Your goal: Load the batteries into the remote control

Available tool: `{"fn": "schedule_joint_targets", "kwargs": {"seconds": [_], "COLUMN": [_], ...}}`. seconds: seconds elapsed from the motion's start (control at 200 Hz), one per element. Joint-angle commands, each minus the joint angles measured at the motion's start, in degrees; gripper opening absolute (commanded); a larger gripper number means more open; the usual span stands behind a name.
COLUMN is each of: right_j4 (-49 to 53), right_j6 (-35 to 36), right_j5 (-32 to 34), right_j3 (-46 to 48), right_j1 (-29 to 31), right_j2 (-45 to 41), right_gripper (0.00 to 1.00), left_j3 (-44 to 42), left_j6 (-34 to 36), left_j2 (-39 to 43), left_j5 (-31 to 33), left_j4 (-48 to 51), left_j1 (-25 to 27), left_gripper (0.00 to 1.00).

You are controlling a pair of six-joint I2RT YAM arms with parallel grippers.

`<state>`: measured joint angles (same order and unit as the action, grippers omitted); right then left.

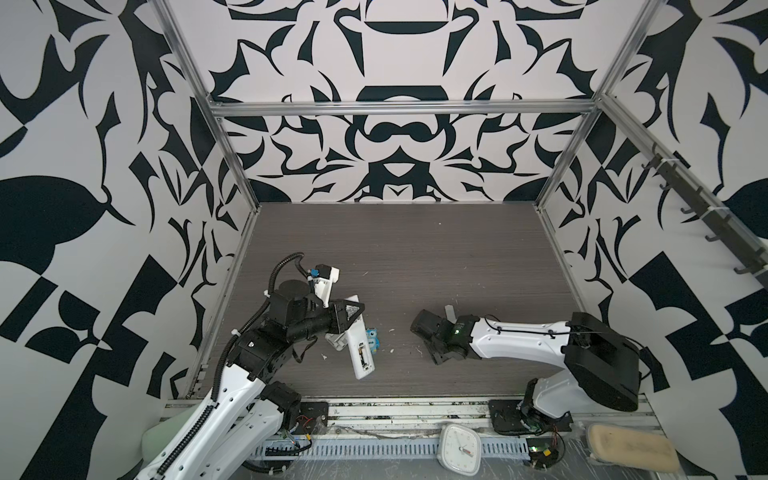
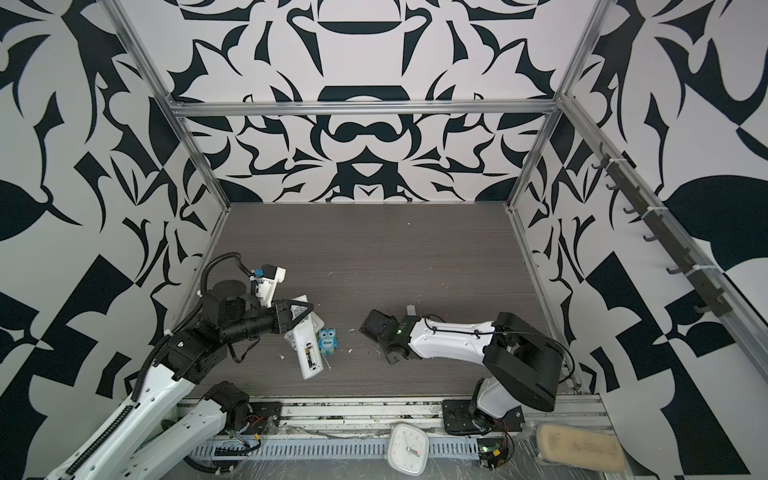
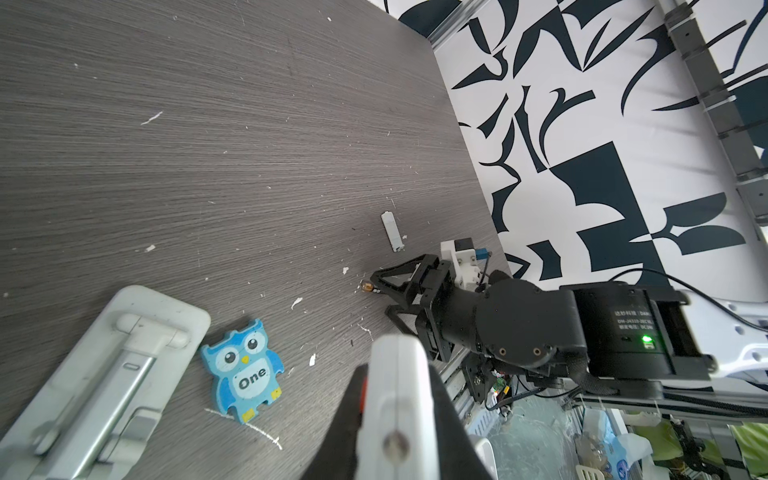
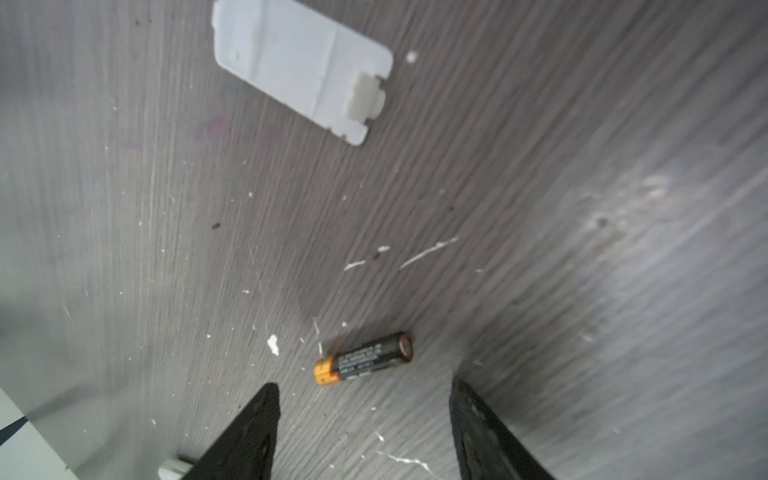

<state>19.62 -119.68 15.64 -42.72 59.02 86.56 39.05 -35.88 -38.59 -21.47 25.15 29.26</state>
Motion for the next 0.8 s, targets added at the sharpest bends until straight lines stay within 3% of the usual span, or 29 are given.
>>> {"fn": "schedule_joint_targets", "kwargs": {"seconds": [0.0, 0.53, 0.795], "right_j4": [-0.81, 0.69, 1.71], "right_j6": [-3.39, -0.95, 1.07], "right_j5": [-0.58, -3.14, -6.15], "right_j3": [0.79, 2.71, 3.41], "right_j1": [-0.78, -4.23, -6.68], "right_j2": [0.58, 1.52, 3.02], "right_gripper": [0.66, 0.44, 0.41], "left_j3": [1.28, 0.25, 0.97], "left_j6": [1.42, 1.69, 2.89], "left_j2": [-0.17, 0.39, 1.73], "left_j5": [-0.16, 1.71, 6.0], "left_j4": [-0.71, -1.2, -0.08], "left_j1": [-0.16, -0.16, -0.16], "left_gripper": [0.0, 0.0, 0.0]}}
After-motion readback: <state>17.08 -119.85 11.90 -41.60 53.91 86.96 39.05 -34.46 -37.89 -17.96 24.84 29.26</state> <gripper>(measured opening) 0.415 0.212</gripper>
